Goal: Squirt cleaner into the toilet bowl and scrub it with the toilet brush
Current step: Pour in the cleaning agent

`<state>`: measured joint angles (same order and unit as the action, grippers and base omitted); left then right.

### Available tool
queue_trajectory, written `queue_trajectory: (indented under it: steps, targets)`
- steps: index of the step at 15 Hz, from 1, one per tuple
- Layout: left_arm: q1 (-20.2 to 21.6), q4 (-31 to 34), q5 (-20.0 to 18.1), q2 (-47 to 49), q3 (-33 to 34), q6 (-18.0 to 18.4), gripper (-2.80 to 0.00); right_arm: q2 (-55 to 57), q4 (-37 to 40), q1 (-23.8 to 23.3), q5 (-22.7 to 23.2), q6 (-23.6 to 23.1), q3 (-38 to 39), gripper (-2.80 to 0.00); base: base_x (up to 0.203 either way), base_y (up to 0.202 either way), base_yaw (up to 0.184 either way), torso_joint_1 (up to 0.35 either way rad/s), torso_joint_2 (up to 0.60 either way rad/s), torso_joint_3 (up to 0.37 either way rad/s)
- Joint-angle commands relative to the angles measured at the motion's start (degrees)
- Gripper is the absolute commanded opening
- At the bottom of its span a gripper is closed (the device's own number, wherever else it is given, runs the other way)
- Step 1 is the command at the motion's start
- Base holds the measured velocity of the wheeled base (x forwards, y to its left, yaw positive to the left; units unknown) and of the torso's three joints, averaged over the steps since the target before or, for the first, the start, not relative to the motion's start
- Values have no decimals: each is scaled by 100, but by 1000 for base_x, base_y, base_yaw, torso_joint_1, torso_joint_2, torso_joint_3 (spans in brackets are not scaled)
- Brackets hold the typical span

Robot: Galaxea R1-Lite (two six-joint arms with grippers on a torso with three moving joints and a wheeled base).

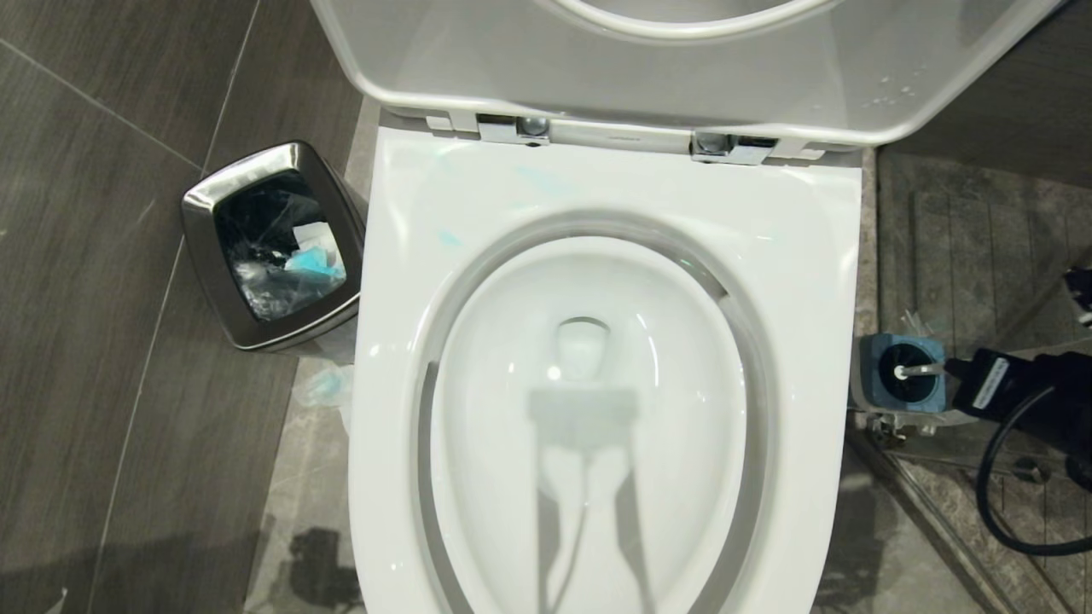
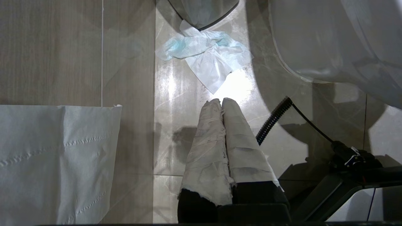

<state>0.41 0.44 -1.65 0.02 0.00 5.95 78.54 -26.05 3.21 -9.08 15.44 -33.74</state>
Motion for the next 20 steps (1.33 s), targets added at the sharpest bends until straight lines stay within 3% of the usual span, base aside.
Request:
queue_trajectory:
  steps: [1,8,13,17,18,20]
  targets:
    - [2,0,-2,-2,9,3,-280,1081,-1589,394,-50,-245,338,-280,0,0,0,0,0,0]
    - [2,0,-2,-2,9,3,-280,2353,-3858,661,-51,-1265,561,-280,0,0,0,1,-8,2]
    - [2,0,-2,-2,9,3,-280,3060,-4877,662,-54,-1394,570,-280,0,0,0,0,7,1]
    - [2,0,-2,-2,9,3,-280,3339,-5040,645,-77,-1457,513,-280,0,0,0,0,0,0]
    - [2,0,-2,-2,9,-4,-280,3450,-5216,645,-71,-1469,507,0,0,0,0,0,0,0]
    - [2,0,-2,-2,9,3,-280,3732,-5695,649,-68,-1592,490,0,0,0,0,1,-18,3]
